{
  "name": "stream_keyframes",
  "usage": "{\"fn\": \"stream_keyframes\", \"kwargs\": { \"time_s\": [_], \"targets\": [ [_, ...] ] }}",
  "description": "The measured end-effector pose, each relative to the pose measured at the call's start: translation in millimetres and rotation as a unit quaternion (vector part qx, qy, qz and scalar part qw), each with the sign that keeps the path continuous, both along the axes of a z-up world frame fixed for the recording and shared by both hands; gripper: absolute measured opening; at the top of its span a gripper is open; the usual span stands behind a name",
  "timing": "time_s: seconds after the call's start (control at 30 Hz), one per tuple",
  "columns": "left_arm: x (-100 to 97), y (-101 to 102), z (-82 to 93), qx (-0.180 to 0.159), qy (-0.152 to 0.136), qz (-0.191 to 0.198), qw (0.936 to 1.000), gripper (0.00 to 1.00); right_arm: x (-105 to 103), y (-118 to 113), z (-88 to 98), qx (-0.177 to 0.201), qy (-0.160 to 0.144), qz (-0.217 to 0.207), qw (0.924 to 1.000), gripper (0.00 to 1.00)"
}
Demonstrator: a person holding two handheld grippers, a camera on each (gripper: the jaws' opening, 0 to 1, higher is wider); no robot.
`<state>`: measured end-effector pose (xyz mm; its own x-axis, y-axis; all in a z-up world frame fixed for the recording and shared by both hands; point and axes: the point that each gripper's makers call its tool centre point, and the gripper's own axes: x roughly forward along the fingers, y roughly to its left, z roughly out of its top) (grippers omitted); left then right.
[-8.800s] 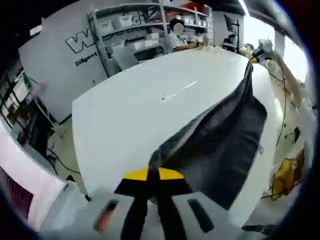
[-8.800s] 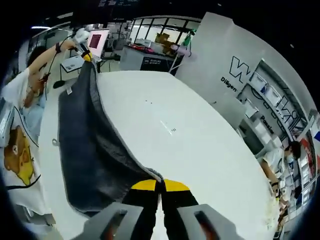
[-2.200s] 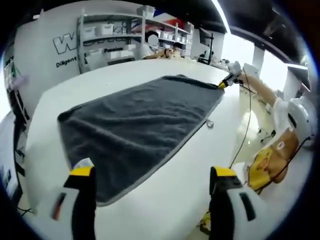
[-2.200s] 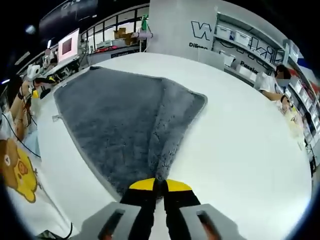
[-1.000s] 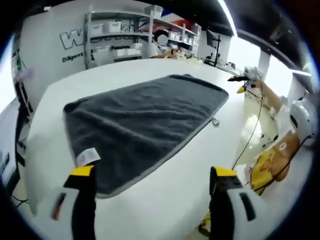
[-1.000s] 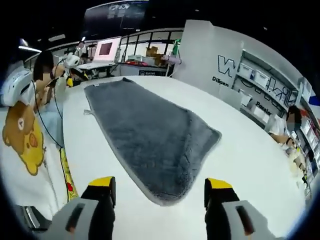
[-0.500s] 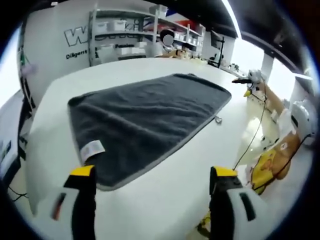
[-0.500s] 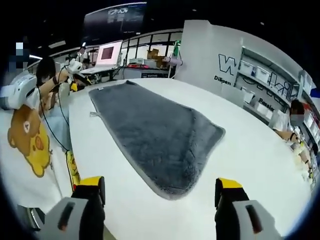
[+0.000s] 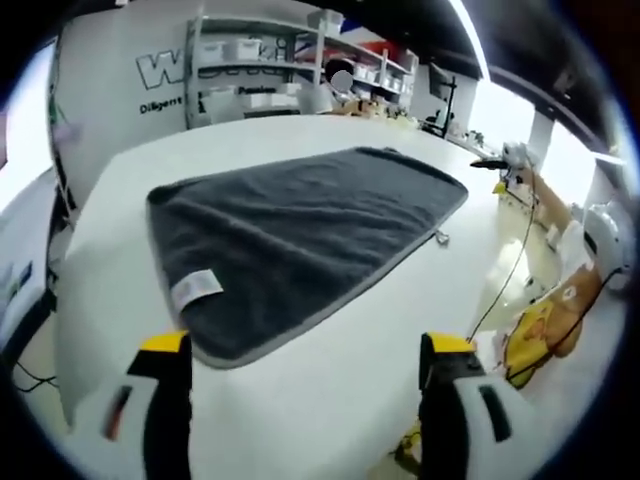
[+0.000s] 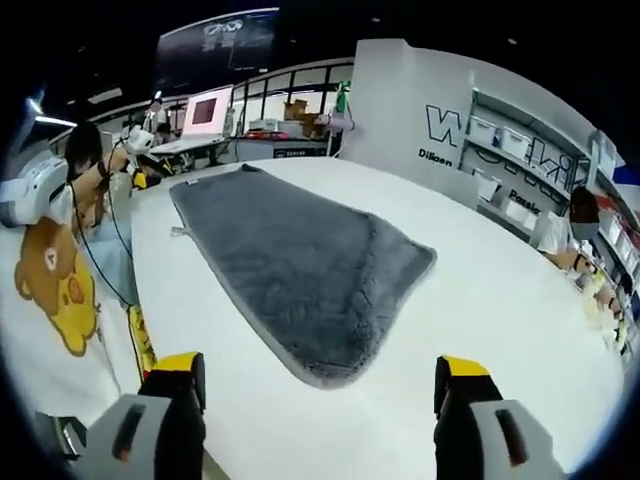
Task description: Fold the towel on the table until its edges align and the towel forms a compact rectangular stack.
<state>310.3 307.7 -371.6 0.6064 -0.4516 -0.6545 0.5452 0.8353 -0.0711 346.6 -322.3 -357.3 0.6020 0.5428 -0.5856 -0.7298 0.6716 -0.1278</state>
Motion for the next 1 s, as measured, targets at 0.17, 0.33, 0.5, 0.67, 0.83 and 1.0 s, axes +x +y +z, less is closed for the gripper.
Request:
{"fn": "stream_keyframes", "kwargs": {
  "time_s": [0.17,0.33,0.5,0.67,0.83,1.0],
  "targets": [
    [-1.1,5.8,-3.6,-0.002,0.003,0.004,1.0000,0.99,0.6,-6.9,-0.4,-0.012,-0.005,0.003,0.9999,0.99],
    [-2.7,4.6,-7.3,-0.003,0.001,-0.012,0.9999,0.99,1.4,-5.4,2.1,-0.032,-0.038,0.033,0.9982,0.95],
    [-7.0,-2.6,-7.8,-0.020,-0.009,-0.061,0.9979,0.97,0.5,-1.5,2.8,-0.044,-0.060,0.073,0.9946,0.85],
    [1.9,5.9,-4.2,0.001,-0.063,-0.099,0.9931,0.90,-7.1,4.9,-7.1,-0.053,-0.045,0.115,0.9910,0.74],
    [12.8,21.8,-5.9,0.029,-0.104,-0.122,0.9867,0.81,-4.1,12.5,-13.4,-0.066,-0.047,0.135,0.9875,0.73],
    [22.6,33.8,-16.2,0.033,-0.113,-0.134,0.9840,0.62,1.7,18.7,-20.0,-0.065,-0.036,0.150,0.9859,0.64]
  ]
}}
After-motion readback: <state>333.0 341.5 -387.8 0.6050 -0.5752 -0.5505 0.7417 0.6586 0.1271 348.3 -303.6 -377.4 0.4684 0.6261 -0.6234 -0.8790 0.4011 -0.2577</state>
